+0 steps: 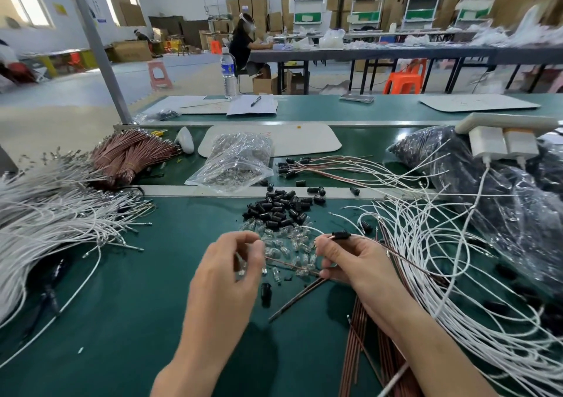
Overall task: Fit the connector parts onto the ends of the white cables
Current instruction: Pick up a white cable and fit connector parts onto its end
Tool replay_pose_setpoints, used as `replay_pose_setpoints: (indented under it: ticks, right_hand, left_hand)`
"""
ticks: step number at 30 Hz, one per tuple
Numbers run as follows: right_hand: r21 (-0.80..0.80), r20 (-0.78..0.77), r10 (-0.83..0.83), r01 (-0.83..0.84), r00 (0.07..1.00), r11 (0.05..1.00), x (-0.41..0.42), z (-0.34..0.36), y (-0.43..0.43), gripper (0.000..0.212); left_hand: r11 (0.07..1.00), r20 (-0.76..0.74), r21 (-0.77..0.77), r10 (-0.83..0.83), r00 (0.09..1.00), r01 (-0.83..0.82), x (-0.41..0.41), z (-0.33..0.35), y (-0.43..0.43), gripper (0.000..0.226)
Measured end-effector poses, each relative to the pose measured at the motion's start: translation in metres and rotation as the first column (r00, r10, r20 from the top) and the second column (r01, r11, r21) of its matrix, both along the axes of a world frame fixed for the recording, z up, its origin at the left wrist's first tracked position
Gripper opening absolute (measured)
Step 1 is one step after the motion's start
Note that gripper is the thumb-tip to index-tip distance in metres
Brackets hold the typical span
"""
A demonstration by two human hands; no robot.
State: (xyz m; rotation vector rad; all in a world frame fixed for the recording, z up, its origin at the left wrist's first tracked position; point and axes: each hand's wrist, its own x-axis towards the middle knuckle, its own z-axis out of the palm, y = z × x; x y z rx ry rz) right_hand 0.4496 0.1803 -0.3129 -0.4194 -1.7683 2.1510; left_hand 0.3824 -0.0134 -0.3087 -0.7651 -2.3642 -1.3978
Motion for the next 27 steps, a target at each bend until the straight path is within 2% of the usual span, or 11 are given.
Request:
replay_pose_setpoints:
  ticks: [2,4,6,7,10,12,14,16,18,22,27]
  right_hand:
    - [-0.016,0.01,-0.003,0.004,1.0,1.0,0.0,0.001,0.001,0.023]
    - [-0.059,0.01,-0.009,0.01,1.0,0.998,0.0,0.002,0.001,0.025]
    - [-0.124,-0.006,-0.009,0.009,1.0,0.992,0.001,0.004,0.001,0.023]
    - [-0.154,-0.018,-0.005,0.002,1.0,0.988,0.001,0.006,0.001,0.019]
    - [-0.246,-0.047,0.01,-0.021,0.999,0.969,0.004,0.008,0.002,0.012]
    - [-0.297,-0.056,0.01,-0.026,0.998,0.954,0.004,0.009,0.003,0.012]
    - [-0.345,-0.053,0.0,-0.018,0.999,0.938,0.003,0.009,0.004,0.011]
    - [-0.376,-0.048,-0.009,-0.01,0.999,0.927,0.002,0.008,0.006,0.01]
    - [-0.394,-0.038,-0.024,0.007,0.999,0.919,0.001,0.007,0.007,0.01]
    - [-0.411,-0.043,-0.024,0.004,0.999,0.912,0.0,0.006,0.01,0.01]
    - [-0.395,-0.04,-0.011,-0.006,0.999,0.919,0.0,0.003,0.01,0.009]
  left_hand:
    - [0.987,-0.091,-0.122,0.093,0.992,-0.104,-0.002,0.002,-0.033,0.01]
    - [0.921,-0.063,-0.356,0.147,0.987,-0.16,-0.002,0.001,-0.063,0.013]
    - [0.759,0.01,-0.638,0.181,0.983,-0.133,-0.001,-0.003,-0.085,0.02]
    - [0.689,0.019,-0.716,0.18,0.984,-0.112,-0.002,-0.006,-0.092,0.018]
    - [0.654,0.004,-0.752,0.14,0.99,-0.089,-0.002,-0.009,-0.089,0.005]
    - [0.779,0.017,-0.625,0.074,0.997,-0.048,-0.005,-0.012,-0.076,0.009]
    - [0.922,0.073,-0.378,-0.056,0.996,0.079,-0.011,-0.013,-0.053,0.013]
    - [0.973,0.144,-0.121,-0.181,0.973,0.199,-0.015,-0.009,-0.019,0.009]
    - [0.972,0.187,0.08,-0.231,0.955,0.219,-0.018,-0.01,0.015,0.01]
    - [0.957,0.153,0.237,-0.207,0.966,0.168,-0.028,-0.02,0.055,0.01]
    - [0.849,0.209,0.528,-0.107,0.972,-0.02,-0.055,-0.006,0.055,0.011]
